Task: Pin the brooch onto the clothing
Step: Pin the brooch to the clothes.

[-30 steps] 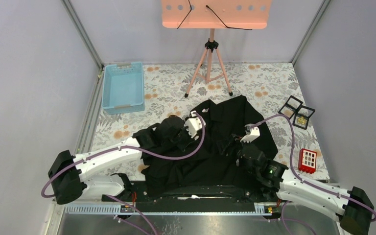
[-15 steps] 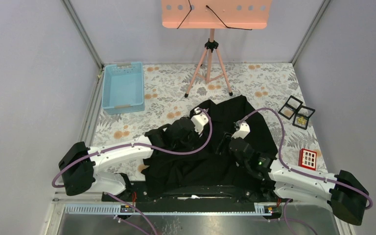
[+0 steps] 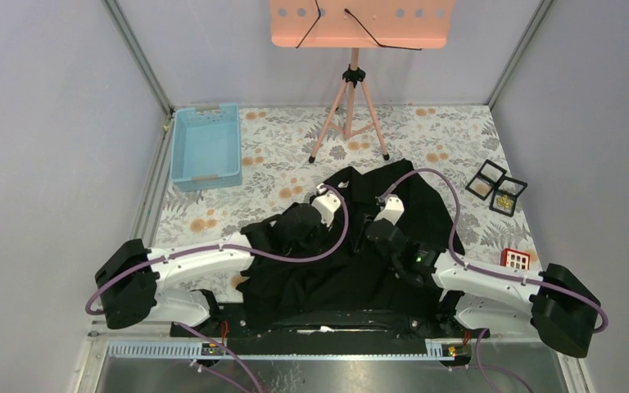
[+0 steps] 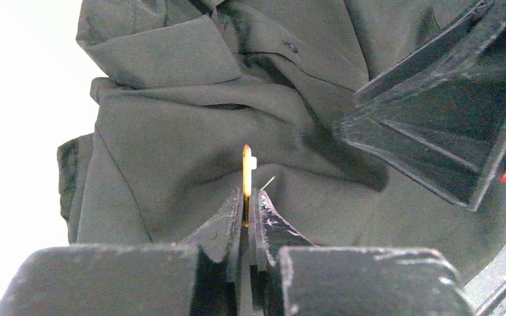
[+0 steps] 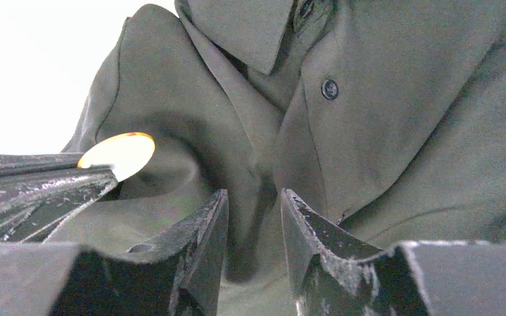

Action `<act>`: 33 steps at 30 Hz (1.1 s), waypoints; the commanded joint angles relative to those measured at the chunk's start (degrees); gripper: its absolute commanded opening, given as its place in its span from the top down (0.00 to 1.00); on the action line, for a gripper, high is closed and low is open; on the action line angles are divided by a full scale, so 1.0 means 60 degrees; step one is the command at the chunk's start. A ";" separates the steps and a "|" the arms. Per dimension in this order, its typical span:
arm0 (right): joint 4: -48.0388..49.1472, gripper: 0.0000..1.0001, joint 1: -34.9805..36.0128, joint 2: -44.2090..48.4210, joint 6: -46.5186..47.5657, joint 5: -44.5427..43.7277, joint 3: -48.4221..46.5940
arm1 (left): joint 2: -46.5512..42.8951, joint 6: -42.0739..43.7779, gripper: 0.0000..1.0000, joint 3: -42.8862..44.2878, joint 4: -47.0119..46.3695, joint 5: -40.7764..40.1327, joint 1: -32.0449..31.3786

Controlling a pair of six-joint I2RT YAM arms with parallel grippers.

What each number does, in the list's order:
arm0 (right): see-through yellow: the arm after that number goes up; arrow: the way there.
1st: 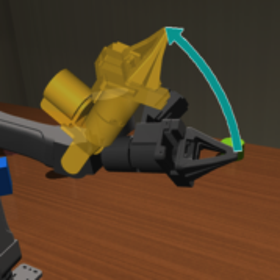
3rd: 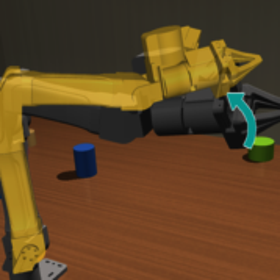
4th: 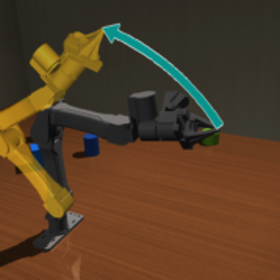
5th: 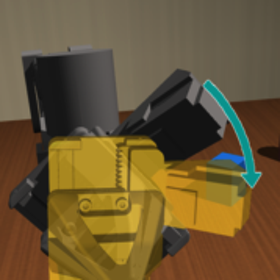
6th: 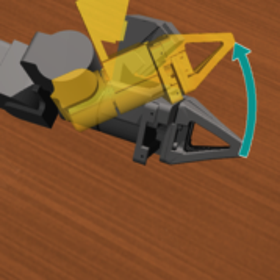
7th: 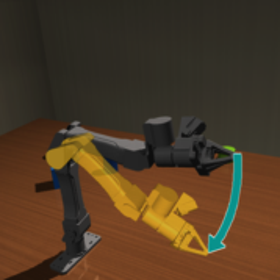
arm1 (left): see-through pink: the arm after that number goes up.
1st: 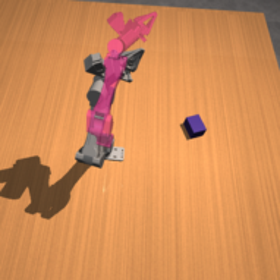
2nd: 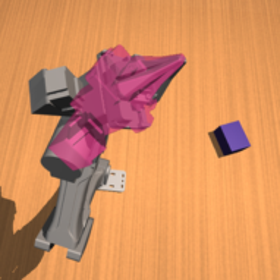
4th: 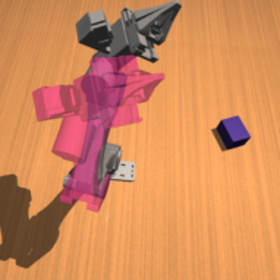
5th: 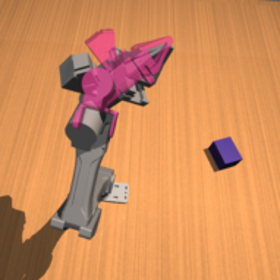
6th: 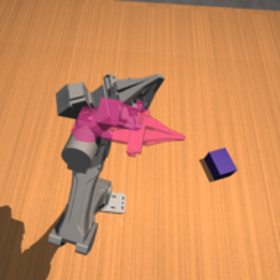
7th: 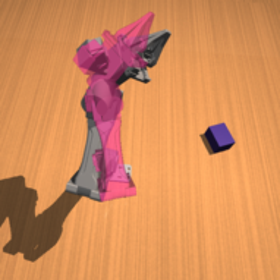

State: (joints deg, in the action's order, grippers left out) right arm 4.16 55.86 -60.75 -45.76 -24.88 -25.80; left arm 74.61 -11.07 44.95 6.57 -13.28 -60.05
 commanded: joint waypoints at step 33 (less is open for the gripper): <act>-0.2761 0.83 -0.0025 -0.2699 0.0937 -0.0578 -0.2632 | -0.0614 -0.0616 1.00 -0.0442 -0.1346 -0.0581 -0.0303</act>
State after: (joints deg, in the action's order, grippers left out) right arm -11.60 55.86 -76.31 -40.10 -26.96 -39.40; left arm 72.44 -13.69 42.50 2.70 -15.33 -61.41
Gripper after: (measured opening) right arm 0.201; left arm 0.039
